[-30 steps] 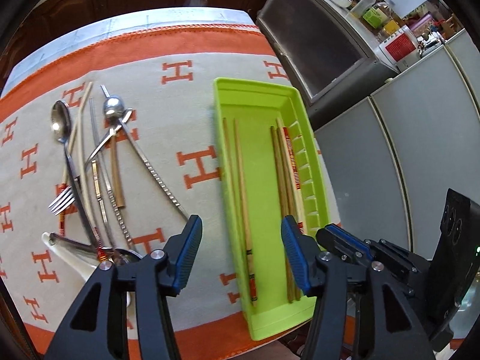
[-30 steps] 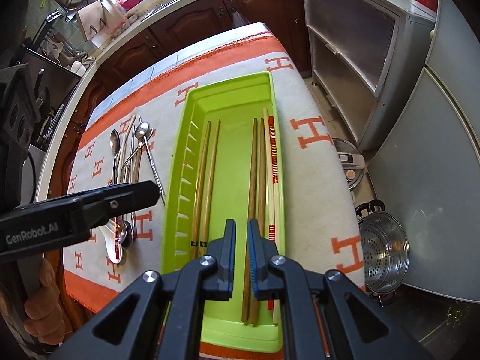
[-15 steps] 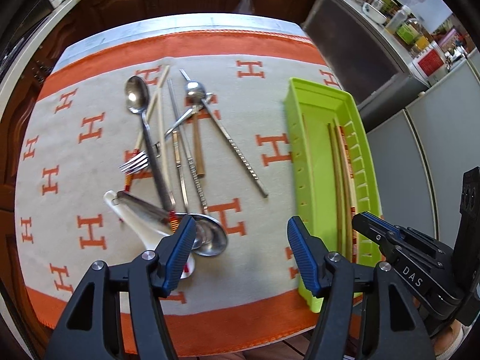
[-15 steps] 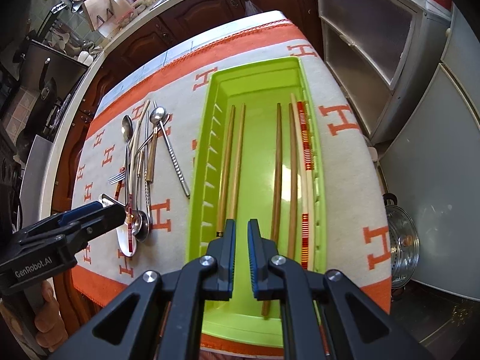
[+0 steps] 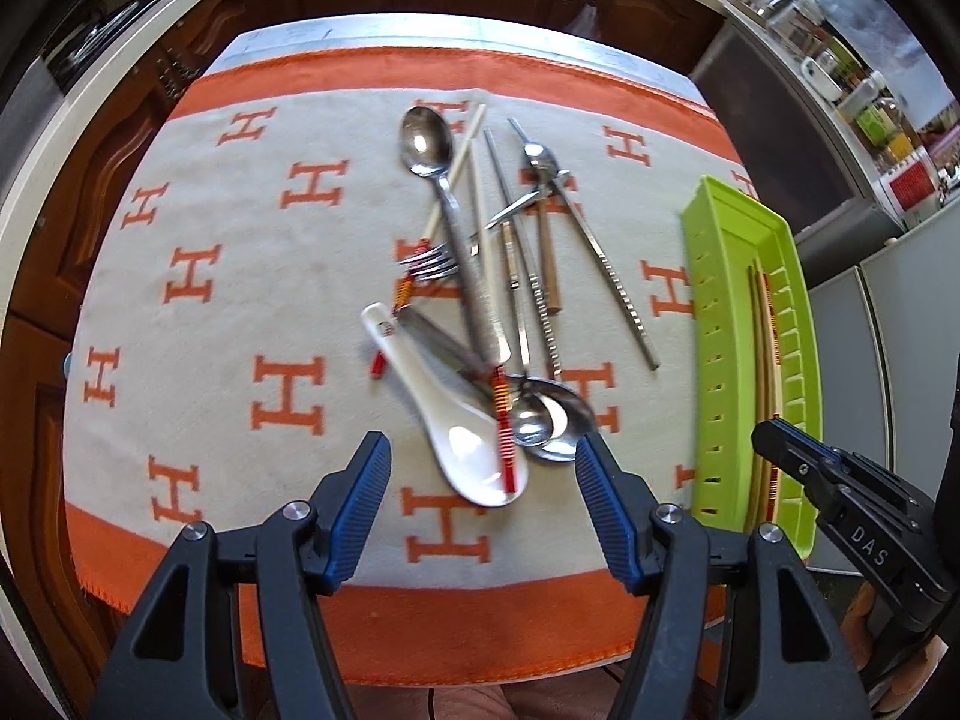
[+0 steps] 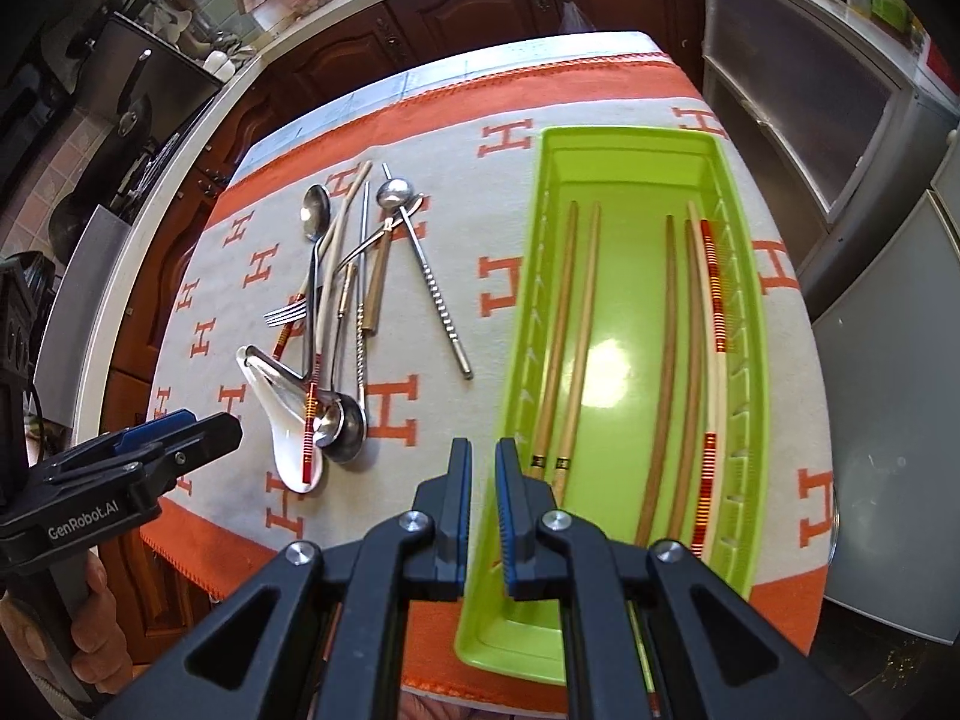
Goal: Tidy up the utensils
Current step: 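Move both open grippers back over the remaining utensil pile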
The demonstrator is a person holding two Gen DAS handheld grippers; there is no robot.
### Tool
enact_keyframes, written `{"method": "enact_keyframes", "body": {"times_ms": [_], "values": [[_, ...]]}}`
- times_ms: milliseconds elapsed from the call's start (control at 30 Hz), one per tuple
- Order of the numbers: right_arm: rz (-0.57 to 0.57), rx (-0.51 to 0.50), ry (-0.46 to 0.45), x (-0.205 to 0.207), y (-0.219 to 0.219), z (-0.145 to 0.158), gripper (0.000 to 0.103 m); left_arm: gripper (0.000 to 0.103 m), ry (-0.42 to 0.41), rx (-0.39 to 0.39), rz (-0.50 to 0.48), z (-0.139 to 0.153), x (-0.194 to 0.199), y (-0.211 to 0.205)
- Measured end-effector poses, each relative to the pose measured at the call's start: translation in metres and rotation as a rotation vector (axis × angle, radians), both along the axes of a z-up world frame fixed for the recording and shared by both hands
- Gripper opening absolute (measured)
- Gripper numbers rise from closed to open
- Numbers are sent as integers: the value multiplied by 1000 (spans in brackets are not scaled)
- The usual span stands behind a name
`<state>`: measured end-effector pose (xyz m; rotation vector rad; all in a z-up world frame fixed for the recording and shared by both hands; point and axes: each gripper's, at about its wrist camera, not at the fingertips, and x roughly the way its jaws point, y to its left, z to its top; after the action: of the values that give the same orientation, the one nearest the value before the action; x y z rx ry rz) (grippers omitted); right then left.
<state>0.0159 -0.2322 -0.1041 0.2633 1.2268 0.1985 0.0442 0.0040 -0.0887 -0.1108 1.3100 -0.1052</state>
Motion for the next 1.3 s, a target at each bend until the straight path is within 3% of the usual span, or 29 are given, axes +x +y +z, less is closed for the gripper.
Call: {"method": "enact_keyframes", "body": {"times_ms": [267,633,1033,1300], "values": [[38,2,-6,3,21,2,8,62,27,-21,70,-14,-7,35],[102,1,-7,7,55,-1,8,62,-6,-144,125,-35,-8,65],[152,8,19,20,79,-17,8,61,-15,-205,121,-54,4,66],[165,29,4,36,82,-15,8,60,-42,-215,122,-47,17,67]]}}
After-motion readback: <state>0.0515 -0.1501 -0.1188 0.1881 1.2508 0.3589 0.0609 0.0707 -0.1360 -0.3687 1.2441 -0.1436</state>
